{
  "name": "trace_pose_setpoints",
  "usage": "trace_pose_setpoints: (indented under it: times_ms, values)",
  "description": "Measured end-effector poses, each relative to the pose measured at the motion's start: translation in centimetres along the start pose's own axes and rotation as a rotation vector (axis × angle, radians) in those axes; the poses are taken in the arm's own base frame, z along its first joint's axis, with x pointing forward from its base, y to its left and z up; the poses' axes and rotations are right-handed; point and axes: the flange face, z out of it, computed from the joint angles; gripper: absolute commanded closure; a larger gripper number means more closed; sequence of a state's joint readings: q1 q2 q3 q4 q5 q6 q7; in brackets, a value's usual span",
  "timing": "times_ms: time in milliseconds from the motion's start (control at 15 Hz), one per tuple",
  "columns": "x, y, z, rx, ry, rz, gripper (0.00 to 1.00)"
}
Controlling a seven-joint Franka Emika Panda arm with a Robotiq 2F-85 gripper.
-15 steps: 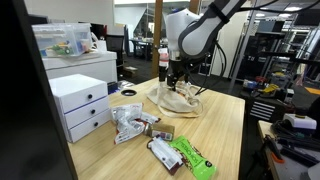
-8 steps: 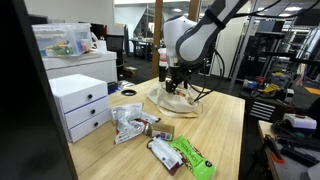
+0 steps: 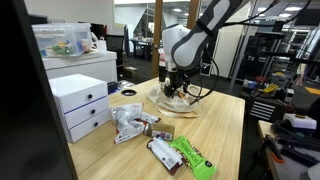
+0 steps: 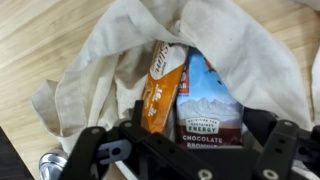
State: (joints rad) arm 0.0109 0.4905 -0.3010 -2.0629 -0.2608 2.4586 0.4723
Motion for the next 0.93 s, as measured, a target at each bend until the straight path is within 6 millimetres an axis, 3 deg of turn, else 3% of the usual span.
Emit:
trace_pose_setpoints:
  times_ms: [200, 267, 333, 733, 933]
  values:
    - [0.4, -0.3, 0.6, 0.009, 0.016, 0.002, 0.00]
    - [0.5, -0.4, 0.8, 0.013, 0.025, 0.001, 0.25]
    - [0.6, -0.5, 1.0, 0.017, 0.034, -0.002, 0.26]
    - [0.9, -1.0, 1.4, 0.031, 0.066, -0.008, 0.68]
    - [1.0, -0.9, 1.5, 0.030, 0.067, -0.005, 0.76]
